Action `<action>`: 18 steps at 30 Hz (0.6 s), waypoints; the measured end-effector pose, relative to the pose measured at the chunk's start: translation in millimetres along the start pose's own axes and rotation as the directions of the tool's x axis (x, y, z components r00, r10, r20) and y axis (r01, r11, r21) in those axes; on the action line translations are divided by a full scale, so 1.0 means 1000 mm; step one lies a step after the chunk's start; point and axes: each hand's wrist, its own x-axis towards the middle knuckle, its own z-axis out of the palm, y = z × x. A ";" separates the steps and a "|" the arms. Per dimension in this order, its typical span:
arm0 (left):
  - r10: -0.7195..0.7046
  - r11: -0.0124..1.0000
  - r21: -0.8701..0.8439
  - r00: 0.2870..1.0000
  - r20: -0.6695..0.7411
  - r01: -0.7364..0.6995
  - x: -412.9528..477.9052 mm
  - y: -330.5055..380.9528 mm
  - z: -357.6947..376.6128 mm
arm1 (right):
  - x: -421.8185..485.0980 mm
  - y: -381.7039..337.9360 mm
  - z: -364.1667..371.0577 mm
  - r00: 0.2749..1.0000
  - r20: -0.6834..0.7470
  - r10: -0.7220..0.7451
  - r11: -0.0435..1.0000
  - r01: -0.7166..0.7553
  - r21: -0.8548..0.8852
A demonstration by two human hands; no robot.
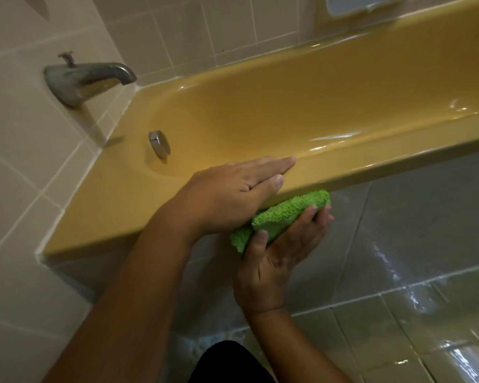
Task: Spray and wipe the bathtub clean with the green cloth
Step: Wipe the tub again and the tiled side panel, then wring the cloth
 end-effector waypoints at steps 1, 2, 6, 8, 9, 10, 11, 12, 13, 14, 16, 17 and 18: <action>0.004 1.000 0.017 0.999 0.047 -0.005 0.003 0.001 -0.002 | 0.000 0.001 0.002 1.000 -0.030 -0.010 1.000 0.010 -0.010; 0.004 0.999 0.032 0.997 0.080 -0.007 0.006 0.003 -0.004 | 0.000 0.004 0.003 0.998 -0.049 -0.033 0.999 0.032 -0.024; 0.009 0.997 0.070 0.993 0.116 -0.017 0.012 0.011 -0.008 | -0.009 0.028 0.005 0.991 -0.078 -0.113 0.991 0.107 -0.080; 0.011 0.996 0.082 0.994 0.111 -0.020 0.011 0.012 -0.008 | -0.024 0.045 0.007 0.995 -0.082 -0.049 0.996 0.043 -0.074; 0.010 0.996 0.083 0.994 0.104 -0.019 0.011 0.012 -0.007 | -0.033 0.056 0.007 0.997 -0.083 0.005 0.998 -0.010 -0.062; 0.010 0.997 0.076 0.995 0.097 -0.017 0.011 0.012 -0.007 | -0.043 0.067 0.007 0.994 -0.078 0.072 0.996 -0.075 -0.041; 0.014 0.998 0.066 0.996 0.091 -0.020 0.012 0.010 -0.006 | -0.054 0.078 0.007 0.988 -0.068 0.142 0.990 -0.143 -0.015; 0.022 0.998 0.059 0.996 0.087 -0.027 0.013 0.009 -0.005 | -0.064 0.091 0.007 0.977 -0.055 0.206 0.979 -0.206 0.008; 0.027 0.998 0.058 0.996 0.084 -0.031 0.013 0.008 -0.004 | -0.074 0.104 0.007 0.964 -0.039 0.262 0.965 -0.262 0.024; 0.028 0.998 0.063 0.997 0.078 -0.033 0.013 0.008 -0.003 | -0.086 0.118 0.007 0.950 -0.021 0.310 0.950 -0.309 0.034; 0.024 0.996 0.082 0.997 0.068 -0.030 0.014 0.007 -0.002 | -0.108 0.148 0.004 0.925 0.017 0.380 0.924 -0.380 0.032; 0.021 0.995 0.091 0.998 0.066 -0.027 0.014 0.006 -0.001 | -0.118 0.162 0.002 0.908 0.041 0.416 0.909 -0.417 0.021; 0.020 0.995 0.094 0.998 0.063 -0.026 0.013 0.006 0.000 | -0.127 0.176 0.000 0.883 0.069 0.464 0.885 -0.466 0.009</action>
